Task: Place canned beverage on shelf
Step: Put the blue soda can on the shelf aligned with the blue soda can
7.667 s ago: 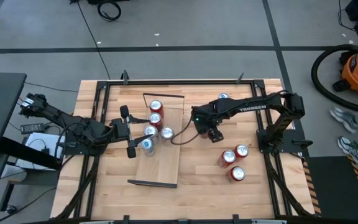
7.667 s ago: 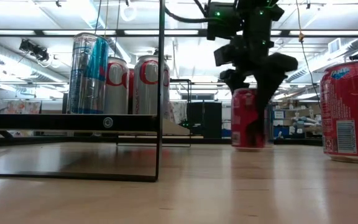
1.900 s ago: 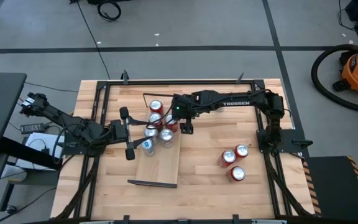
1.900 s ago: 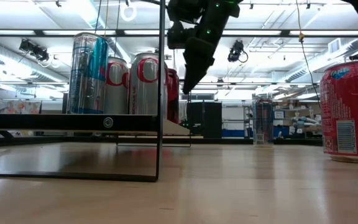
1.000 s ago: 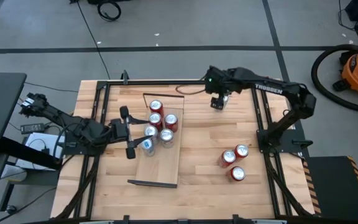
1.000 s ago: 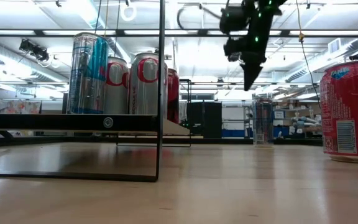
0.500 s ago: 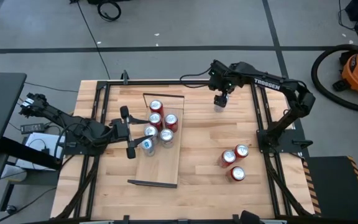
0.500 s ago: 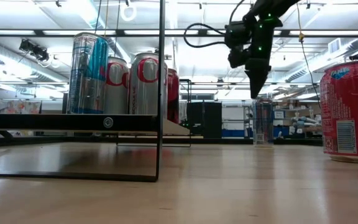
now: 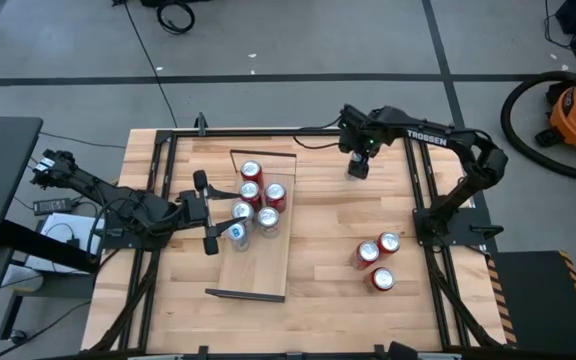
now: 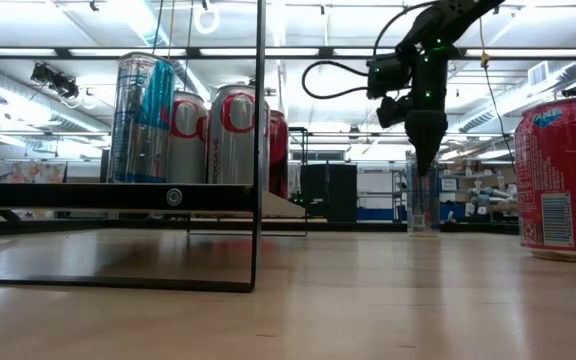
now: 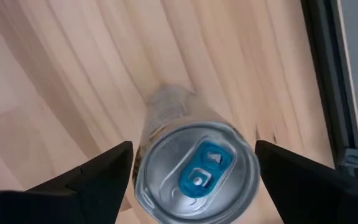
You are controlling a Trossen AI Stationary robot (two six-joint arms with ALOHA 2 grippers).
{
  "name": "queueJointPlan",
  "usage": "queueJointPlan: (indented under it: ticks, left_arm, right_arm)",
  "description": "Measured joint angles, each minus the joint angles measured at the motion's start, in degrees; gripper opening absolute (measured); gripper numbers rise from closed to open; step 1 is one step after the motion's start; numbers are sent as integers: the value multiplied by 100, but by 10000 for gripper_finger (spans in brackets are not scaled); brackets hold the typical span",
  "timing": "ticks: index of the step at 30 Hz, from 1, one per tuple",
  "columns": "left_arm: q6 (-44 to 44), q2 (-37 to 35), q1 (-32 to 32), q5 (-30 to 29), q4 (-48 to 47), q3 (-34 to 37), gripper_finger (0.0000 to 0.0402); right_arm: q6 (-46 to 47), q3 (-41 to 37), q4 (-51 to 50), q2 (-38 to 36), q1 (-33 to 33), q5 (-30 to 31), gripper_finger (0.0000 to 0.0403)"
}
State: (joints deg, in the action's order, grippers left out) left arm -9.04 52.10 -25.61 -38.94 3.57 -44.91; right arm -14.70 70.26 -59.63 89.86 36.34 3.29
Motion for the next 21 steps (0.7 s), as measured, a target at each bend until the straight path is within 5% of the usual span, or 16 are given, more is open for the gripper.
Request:
queueJointPlan:
  ticks: [13,21]
  left_arm:
    - [-114,2,0,-2,0,0,249]
    - [-116,1,0,-2,0,0,249]
  right_arm:
    - [522,-105,-5,0,-331,6,253]
    - [1812,-103,-27,0,-967,-238,259]
